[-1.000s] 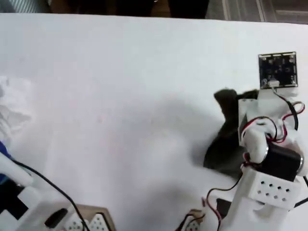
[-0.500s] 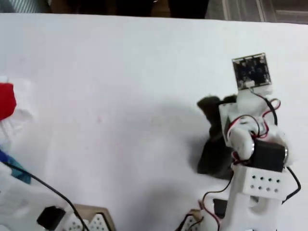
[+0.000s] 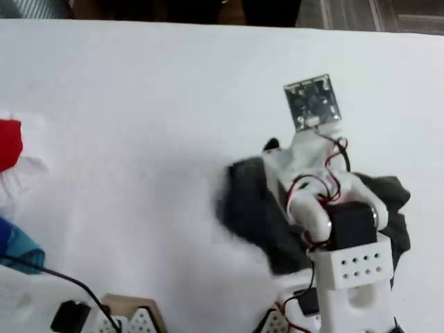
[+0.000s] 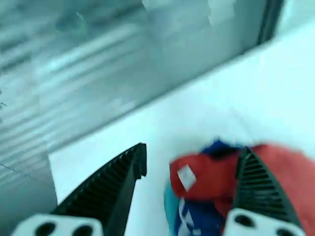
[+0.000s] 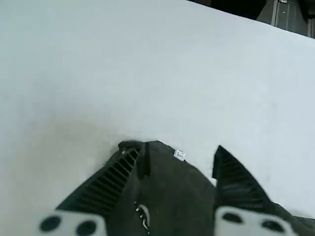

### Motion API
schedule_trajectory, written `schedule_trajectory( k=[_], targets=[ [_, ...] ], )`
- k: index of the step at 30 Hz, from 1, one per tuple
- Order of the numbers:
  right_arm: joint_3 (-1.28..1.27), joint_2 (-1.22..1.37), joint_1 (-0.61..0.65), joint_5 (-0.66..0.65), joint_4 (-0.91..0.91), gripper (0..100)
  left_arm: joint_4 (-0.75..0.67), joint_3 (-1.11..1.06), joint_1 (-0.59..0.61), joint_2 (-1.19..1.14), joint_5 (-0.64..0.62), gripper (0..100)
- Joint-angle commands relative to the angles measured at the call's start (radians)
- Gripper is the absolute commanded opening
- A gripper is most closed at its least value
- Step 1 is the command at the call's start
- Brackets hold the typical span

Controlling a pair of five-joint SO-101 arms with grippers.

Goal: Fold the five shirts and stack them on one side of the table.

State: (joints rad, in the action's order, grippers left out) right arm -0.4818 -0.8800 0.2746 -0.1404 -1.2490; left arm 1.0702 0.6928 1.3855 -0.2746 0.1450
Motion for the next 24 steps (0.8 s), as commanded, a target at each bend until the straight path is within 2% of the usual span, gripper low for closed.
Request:
schedule_trajectory(
  k=[1, 6, 11, 15, 19, 23, 24],
  targets=[
    [0.025, -0.019, 0.031, 0.008, 0.03, 23.5, -0.015, 0.145, 0.02, 0.015, -0.048, 30],
    [0.086, -0.019, 0.015, 0.006, 0.024, 20.4, -0.012, 0.277, 0.025, 0.015, -0.057, 30],
    [-0.068, -0.018, -0.013, 0.0, -0.018, 22.3, 0.091, 0.43, -0.06, 0.015, -0.041, 30],
    [-0.23, -0.018, -0.005, -0.075, 0.016, 25.0, 0.242, 0.533, -0.264, 0.015, 0.058, 30],
    [-0.354, -0.018, -0.01, -0.152, 0.071, 25.9, 0.463, 0.559, -0.514, 0.015, 0.178, 30],
    [-0.473, -0.018, -0.036, -0.226, 0.14, 25.9, 0.71, 0.55, -0.729, 0.006, 0.221, 30],
    [-0.493, -0.018, -0.065, -0.233, 0.153, 25.9, 0.727, 0.518, -0.779, 0.006, 0.221, 29]
  ],
)
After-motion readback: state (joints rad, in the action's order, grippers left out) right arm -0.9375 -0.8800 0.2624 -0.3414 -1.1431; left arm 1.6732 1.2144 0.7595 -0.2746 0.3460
